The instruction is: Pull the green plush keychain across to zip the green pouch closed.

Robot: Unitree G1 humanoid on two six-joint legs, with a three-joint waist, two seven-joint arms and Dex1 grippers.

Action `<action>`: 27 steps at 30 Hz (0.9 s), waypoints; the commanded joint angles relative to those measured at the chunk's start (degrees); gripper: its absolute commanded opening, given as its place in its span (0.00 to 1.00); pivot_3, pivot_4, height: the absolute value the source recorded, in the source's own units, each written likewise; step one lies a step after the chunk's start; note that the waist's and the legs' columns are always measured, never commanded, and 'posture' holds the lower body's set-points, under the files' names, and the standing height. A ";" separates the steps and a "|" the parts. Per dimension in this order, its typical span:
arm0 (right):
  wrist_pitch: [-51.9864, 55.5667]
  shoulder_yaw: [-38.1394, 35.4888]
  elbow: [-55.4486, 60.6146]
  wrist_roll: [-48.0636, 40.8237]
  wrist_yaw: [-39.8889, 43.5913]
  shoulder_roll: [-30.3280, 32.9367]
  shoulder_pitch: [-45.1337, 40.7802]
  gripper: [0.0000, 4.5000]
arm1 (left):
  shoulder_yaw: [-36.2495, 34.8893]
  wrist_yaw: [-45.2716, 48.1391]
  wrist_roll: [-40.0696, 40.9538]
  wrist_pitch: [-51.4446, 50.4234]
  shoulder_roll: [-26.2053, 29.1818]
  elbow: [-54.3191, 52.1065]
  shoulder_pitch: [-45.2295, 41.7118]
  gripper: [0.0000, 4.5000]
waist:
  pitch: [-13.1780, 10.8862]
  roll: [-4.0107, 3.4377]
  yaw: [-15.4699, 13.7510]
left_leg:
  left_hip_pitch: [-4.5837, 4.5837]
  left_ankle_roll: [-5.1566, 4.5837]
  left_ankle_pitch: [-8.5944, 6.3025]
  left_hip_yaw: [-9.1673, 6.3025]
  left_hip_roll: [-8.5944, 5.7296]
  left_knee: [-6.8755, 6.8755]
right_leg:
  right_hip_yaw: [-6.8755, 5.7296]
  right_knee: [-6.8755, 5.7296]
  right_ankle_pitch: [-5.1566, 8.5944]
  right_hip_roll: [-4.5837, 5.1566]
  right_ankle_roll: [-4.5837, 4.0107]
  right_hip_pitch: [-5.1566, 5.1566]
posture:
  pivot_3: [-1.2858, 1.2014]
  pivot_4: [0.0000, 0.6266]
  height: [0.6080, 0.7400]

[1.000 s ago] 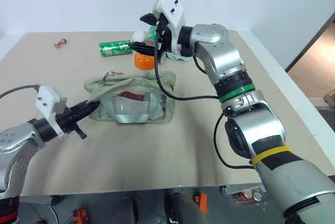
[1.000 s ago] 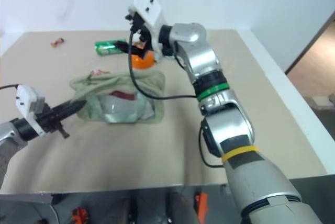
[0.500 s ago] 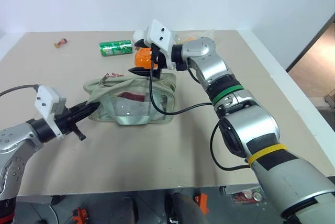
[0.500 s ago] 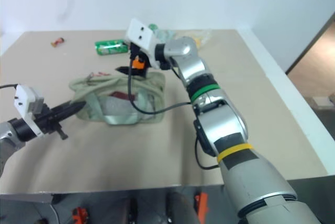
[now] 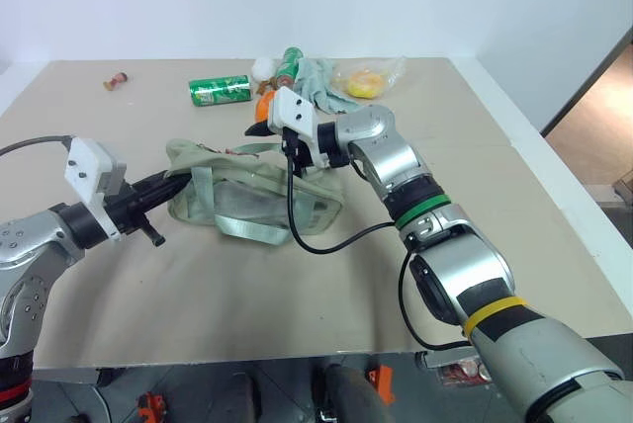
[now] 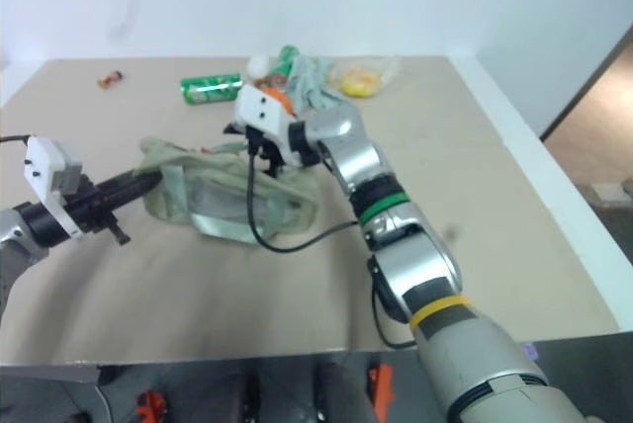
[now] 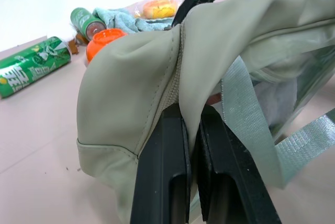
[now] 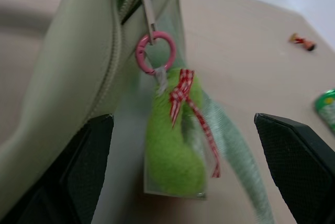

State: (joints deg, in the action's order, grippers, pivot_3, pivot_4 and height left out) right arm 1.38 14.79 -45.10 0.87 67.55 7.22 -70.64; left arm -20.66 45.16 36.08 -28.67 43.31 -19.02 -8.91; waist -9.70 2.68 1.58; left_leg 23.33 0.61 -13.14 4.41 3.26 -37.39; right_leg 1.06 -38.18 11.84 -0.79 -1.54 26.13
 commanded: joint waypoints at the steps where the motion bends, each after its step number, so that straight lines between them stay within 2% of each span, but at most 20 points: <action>1: 0.59 1.23 2.39 0.14 0.80 -1.25 -0.01 0.99 | -0.01 -0.25 0.66 0.53 -0.29 -2.90 0.02 0.00 | 0.00 0.00 -0.05 | 0.00 0.00 0.00 0.01 0.00 -0.02 | 0.00 0.00 -0.01 0.00 0.01 0.00 | 0.52 0.24 1.00; 4: 0.61 0.80 1.17 -0.05 -0.27 -1.98 -0.88 0.99 | 0.03 -0.22 0.46 0.92 -0.53 -2.85 0.63 0.00 | 0.00 0.00 -0.05 | 0.00 0.00 0.00 0.02 -0.02 -0.06 | 0.01 0.00 0.00 0.01 0.09 -0.02 | 0.52 0.24 1.00; 7: 0.32 0.51 0.09 0.05 -0.75 -2.15 -1.54 0.82 | -0.06 -0.48 0.47 0.98 -0.64 -3.02 0.86 0.00 | 0.00 0.00 -0.05 | 0.00 0.00 0.00 0.02 -0.02 -0.07 | 0.01 0.00 0.00 0.01 0.10 -0.02 | 0.52 0.24 1.00; 17: -0.36 0.56 -1.59 0.80 -0.73 -1.89 -2.15 0.04 | -0.12 -0.91 0.19 1.07 -0.59 -2.95 0.55 0.00 | 0.00 0.00 -0.19 | 0.01 0.00 0.00 0.02 -0.05 -0.06 | 0.02 0.00 -0.01 0.02 0.08 -0.02 | 0.52 0.24 1.00; 18: -0.40 0.44 -1.82 0.79 -0.87 -1.90 -2.28 0.00 | -0.09 -0.90 0.12 1.09 -0.57 -2.78 0.38 0.00 | 0.00 0.00 -0.19 | 0.01 0.00 0.00 0.01 -0.05 -0.06 | 0.02 0.00 -0.01 0.02 0.08 -0.02 | 0.52 0.24 1.00; 27: -0.29 -3.43 -0.82 -1.69 -4.42 -0.74 -4.53 0.00 | -0.55 -2.42 -0.78 1.55 -1.24 -1.34 0.21 0.00 | 0.00 0.00 -0.19 | 0.01 0.00 0.00 0.01 -0.05 -0.06 | 0.02 0.00 -0.01 0.02 0.08 -0.01 | 0.52 0.24 1.00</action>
State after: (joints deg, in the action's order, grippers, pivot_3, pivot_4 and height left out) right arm 1.45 14.14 -47.89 1.21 64.05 6.07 -72.17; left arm -20.68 43.51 35.77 -27.87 42.04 -19.71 -8.06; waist -9.71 2.68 1.39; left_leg 23.34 0.62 -13.14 4.42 3.22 -37.45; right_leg 1.07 -38.17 11.82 -0.77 -1.48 26.12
